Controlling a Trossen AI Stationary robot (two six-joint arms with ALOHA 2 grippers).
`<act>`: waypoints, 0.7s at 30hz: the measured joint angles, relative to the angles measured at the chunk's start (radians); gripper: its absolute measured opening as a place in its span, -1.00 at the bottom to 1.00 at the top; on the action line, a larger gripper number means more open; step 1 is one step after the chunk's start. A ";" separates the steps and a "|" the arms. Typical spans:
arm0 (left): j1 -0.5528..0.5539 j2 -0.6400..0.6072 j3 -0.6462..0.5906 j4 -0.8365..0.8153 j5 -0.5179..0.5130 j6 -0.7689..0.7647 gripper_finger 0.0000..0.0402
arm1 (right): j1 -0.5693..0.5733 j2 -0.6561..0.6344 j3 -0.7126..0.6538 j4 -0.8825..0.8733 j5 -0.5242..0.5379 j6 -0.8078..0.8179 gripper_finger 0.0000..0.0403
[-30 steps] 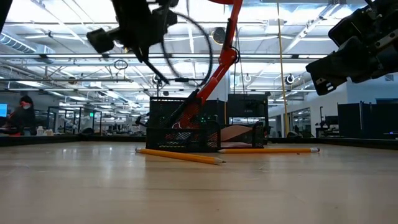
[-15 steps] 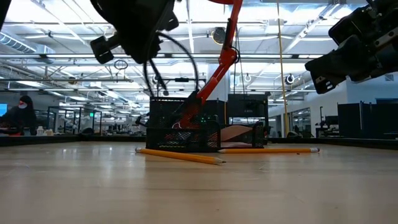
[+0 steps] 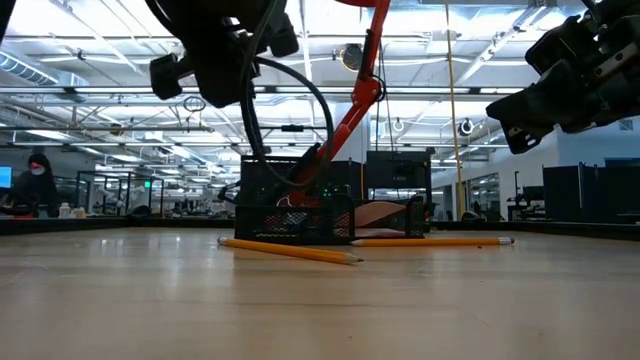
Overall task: Pick and place office supplies into organizer
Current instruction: Put the black pen into the desk organizer
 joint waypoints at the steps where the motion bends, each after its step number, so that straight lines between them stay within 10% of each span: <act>1: 0.004 0.000 0.000 0.000 0.016 0.003 -0.94 | 0.000 0.000 0.000 0.000 0.000 0.000 -0.98; 21: 0.038 0.000 -0.194 0.244 0.056 0.270 -0.94 | 0.000 0.000 0.000 0.000 0.003 0.012 -0.98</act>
